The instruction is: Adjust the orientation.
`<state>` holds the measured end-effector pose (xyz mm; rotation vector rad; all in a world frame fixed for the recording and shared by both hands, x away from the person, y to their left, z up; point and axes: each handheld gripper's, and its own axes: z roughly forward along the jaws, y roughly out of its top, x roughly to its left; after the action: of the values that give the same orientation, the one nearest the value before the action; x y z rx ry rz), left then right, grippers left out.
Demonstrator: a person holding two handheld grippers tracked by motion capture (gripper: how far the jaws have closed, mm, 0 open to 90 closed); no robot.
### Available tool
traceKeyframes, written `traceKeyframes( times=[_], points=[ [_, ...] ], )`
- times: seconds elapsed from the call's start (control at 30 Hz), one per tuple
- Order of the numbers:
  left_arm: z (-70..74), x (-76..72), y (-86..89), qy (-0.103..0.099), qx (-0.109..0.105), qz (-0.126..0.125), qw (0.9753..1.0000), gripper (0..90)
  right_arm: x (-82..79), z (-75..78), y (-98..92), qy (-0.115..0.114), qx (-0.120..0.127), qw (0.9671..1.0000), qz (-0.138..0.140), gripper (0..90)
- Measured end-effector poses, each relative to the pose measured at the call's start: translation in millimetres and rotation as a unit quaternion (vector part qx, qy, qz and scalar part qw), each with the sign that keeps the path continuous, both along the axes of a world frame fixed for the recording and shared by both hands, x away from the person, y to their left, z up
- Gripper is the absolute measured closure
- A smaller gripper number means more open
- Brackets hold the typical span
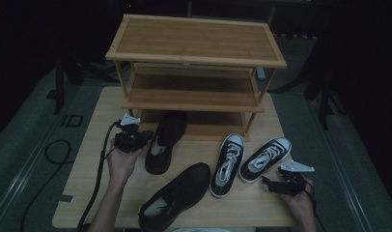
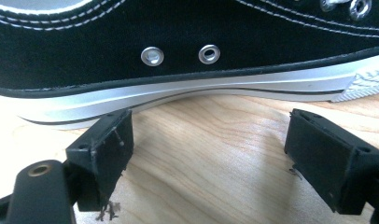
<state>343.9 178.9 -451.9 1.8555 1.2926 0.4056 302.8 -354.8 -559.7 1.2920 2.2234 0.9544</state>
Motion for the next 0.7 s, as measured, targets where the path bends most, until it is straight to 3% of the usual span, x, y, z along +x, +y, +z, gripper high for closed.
traceKeyframes(
  times=[0.07,0.33,0.63,0.7],
  points=[
    [2.4,-7.5,4.6,-0.003,-0.006,-0.010,0.9999,88.4,0.0,0.0,0.0,0.000,0.000,1.0000,0.000,15.3],
    [1.7,-33.0,13.9,-0.008,0.010,-0.024,0.9996,90.0,-0.1,0.0,0.1,0.001,0.000,1.0000,0.000,15.3],
    [-15.7,-50.7,22.8,0.003,0.009,-0.016,0.9998,88.0,-0.1,0.1,0.1,0.001,0.001,1.0000,0.000,15.4],
    [-20.7,-54.1,22.0,0.008,0.018,-0.020,0.9996,87.9,-0.1,0.0,0.1,0.001,0.001,1.0000,0.000,15.3]
  ],
)
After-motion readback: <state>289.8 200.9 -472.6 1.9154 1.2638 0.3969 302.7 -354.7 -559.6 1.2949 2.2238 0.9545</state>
